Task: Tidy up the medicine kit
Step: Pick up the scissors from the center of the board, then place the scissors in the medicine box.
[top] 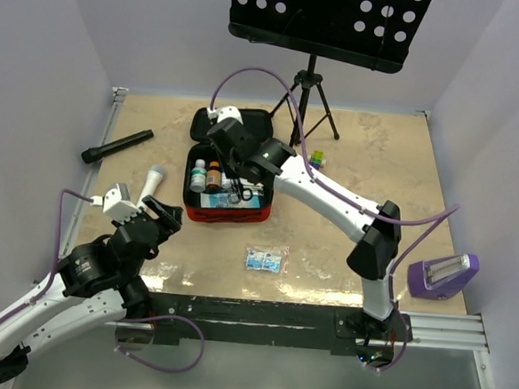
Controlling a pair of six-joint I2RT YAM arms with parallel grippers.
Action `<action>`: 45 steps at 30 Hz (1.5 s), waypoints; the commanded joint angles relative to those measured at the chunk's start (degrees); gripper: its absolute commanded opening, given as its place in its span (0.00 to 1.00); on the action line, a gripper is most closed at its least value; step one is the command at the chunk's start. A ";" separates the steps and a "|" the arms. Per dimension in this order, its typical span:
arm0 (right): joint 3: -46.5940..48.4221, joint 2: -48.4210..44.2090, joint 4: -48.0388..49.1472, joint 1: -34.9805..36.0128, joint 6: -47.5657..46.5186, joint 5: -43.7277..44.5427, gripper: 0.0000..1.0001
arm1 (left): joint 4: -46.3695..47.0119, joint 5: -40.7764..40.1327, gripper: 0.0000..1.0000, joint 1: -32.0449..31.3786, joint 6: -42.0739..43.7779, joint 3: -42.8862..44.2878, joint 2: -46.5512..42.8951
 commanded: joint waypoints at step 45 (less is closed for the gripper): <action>-37.20 -5.61 55.51 4.38 -51.65 1.55 0.15 | 0.19 -2.23 0.76 -0.15 1.42 -0.09 1.24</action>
